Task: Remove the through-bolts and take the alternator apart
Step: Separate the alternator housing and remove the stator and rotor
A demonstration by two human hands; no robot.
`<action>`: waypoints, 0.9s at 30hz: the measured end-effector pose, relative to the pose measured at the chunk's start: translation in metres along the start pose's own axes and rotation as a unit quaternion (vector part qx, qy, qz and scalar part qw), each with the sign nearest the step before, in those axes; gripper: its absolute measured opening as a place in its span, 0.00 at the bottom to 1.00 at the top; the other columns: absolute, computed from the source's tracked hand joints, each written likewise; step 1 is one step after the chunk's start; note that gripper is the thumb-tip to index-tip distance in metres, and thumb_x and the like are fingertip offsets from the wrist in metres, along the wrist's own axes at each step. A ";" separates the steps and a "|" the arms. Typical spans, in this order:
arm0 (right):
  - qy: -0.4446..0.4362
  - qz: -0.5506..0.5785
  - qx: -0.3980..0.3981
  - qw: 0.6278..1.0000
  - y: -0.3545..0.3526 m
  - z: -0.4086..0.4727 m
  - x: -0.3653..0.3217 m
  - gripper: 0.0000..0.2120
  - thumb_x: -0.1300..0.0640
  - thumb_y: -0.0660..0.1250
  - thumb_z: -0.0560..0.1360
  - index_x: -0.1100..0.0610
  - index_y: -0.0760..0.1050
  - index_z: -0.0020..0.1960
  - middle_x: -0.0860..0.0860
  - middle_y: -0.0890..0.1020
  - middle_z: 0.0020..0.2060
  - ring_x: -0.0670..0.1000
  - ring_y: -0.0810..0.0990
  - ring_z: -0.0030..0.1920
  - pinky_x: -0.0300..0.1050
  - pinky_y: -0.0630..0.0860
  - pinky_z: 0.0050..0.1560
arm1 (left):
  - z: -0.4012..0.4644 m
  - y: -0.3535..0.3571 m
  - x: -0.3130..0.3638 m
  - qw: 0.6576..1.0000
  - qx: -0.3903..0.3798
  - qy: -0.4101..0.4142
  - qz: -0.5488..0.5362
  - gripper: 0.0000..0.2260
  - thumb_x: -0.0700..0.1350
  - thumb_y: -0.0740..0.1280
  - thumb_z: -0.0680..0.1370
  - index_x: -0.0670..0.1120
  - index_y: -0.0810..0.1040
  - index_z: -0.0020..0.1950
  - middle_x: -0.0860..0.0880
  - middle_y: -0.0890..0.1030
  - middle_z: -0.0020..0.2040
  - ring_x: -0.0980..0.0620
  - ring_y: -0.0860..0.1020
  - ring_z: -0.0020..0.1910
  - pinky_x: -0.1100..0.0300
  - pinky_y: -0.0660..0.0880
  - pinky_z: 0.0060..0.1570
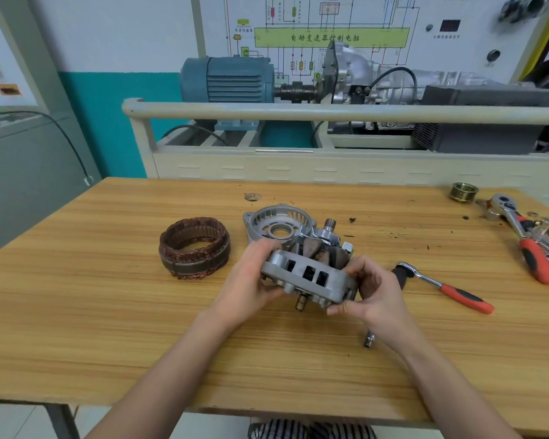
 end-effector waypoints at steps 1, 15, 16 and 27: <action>0.001 -0.004 0.002 1.000 0.000 -0.001 -0.001 0.25 0.52 0.83 0.48 0.42 0.75 0.39 0.43 0.79 0.38 0.44 0.73 0.39 0.41 0.71 0.42 | -0.001 0.000 0.000 1.000 -0.007 -0.018 -0.009 0.28 0.43 0.79 0.66 0.58 0.68 0.58 0.60 0.72 0.55 0.56 0.73 0.56 0.50 0.76 0.55; 0.047 -0.065 0.057 0.995 -0.001 -0.014 -0.003 0.25 0.60 0.83 0.55 0.47 0.74 0.44 0.47 0.76 0.44 0.46 0.73 0.47 0.43 0.69 0.49 | 0.006 -0.010 0.060 0.875 -0.102 -0.374 -0.291 0.37 0.77 0.67 0.55 0.54 0.74 0.54 0.56 0.77 0.54 0.63 0.72 0.47 0.51 0.63 0.62; 0.045 -0.074 0.052 0.995 0.000 -0.015 -0.004 0.24 0.60 0.83 0.54 0.46 0.74 0.43 0.46 0.75 0.43 0.45 0.73 0.46 0.42 0.68 0.48 | 0.011 -0.008 0.064 0.873 -0.078 -0.395 -0.275 0.31 0.74 0.67 0.61 0.52 0.75 0.52 0.56 0.80 0.48 0.62 0.75 0.43 0.54 0.67 0.54; 0.108 -0.072 -0.013 0.991 0.005 -0.020 0.007 0.35 0.66 0.83 0.51 0.51 0.64 0.46 0.51 0.72 0.50 0.50 0.71 0.52 0.35 0.68 0.48 | -0.012 -0.001 0.053 0.859 0.078 -0.412 -0.292 0.18 0.38 0.70 0.72 0.44 0.74 0.61 0.44 0.79 0.53 0.48 0.79 0.48 0.56 0.74 0.39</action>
Point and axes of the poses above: each hand's wrist, its own z-axis towards the middle knuckle, its own y-axis out of the palm, x = y × z, the point moved 3 cm from there along z, towards the middle knuckle
